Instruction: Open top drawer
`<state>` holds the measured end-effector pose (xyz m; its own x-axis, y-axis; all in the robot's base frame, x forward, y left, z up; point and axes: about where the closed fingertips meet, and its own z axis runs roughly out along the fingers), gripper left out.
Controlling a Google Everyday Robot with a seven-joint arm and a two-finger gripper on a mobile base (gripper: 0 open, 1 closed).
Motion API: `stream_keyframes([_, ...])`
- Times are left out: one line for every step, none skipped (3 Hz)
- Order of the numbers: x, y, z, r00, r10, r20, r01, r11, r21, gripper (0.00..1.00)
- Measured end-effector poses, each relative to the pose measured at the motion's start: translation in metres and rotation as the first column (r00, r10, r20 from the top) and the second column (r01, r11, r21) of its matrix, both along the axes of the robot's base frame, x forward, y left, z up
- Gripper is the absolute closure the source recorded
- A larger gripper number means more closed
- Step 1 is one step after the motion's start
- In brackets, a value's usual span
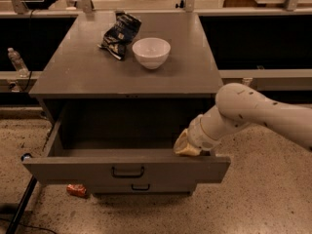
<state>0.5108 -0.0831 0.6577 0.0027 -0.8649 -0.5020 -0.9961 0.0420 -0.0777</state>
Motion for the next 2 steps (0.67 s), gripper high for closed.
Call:
stream_keyframes([-0.008, 0.001, 0.001, 0.9999, -0.003, -0.015, 0.003, 1.0, 0.003, 1.0])
stream_keyframes([-0.034, 0.009, 0.007, 0.9984, -0.014, -0.054, 0.015, 0.999, 0.033, 1.0])
